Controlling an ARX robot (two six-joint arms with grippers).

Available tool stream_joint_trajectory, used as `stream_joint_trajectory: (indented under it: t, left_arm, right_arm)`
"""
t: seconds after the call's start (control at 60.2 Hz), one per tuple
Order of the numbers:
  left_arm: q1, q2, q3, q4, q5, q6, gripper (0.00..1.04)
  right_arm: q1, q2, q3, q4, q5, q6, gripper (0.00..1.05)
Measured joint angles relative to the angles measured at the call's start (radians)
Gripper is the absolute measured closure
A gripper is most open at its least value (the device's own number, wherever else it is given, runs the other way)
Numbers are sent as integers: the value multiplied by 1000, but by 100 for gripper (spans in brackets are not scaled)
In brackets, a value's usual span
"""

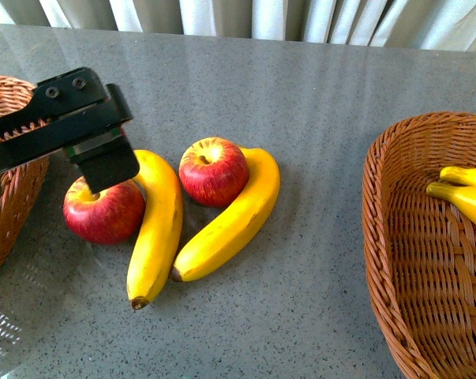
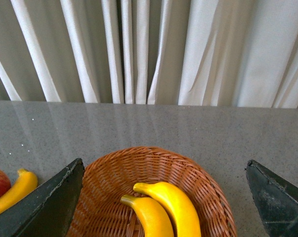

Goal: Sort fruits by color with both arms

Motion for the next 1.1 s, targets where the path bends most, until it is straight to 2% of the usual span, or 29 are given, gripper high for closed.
stream_joint_trajectory:
  t: [0.366,0.681,1.097]
  left_arm:
    - [20,183,119,16,26,-25,9]
    - [56,309,193,-13,79,-189,9]
    - [111,365,227,-28,80,-309,9]
  right_arm:
    - [0,0,0,0,0,0,9]
    - [0,0,0,0,0,0,9]
    - [0,0,0,0,0,0,9]
